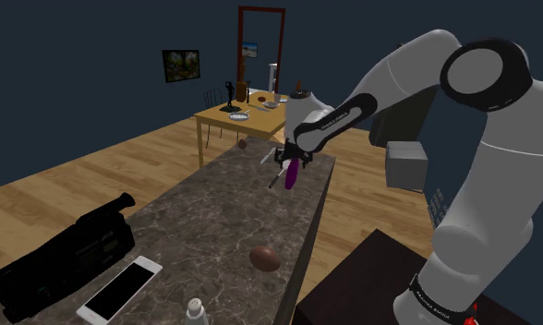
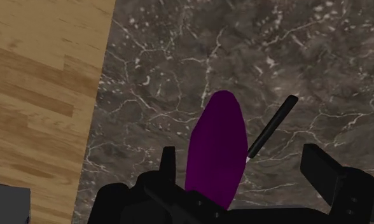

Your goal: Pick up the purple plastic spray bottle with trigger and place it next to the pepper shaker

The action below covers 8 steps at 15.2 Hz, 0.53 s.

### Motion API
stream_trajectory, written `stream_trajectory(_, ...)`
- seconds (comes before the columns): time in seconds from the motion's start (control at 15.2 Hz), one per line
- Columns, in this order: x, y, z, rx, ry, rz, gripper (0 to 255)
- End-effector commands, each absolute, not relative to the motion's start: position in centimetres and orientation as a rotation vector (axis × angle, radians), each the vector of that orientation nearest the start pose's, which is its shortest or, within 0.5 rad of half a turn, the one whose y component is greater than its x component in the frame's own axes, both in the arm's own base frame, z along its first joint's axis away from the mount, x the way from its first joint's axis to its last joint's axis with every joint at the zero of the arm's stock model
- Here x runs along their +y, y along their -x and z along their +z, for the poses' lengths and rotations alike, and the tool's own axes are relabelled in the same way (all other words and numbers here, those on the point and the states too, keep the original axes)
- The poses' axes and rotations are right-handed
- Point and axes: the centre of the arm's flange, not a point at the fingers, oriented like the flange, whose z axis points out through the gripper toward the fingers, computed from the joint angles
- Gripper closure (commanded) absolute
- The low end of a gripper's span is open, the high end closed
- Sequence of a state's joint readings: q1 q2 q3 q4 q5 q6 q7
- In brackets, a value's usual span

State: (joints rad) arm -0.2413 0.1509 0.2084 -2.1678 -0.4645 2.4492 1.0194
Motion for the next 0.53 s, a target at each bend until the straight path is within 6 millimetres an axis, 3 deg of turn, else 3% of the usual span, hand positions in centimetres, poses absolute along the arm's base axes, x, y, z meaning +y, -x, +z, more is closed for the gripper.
stream_trajectory(0.0,-2.3,-57.8,33.1,1.186,3.082,-0.442,0)
stream_trajectory(0.46,-3.2,-58.4,29.8,1.186,3.082,-0.442,0)
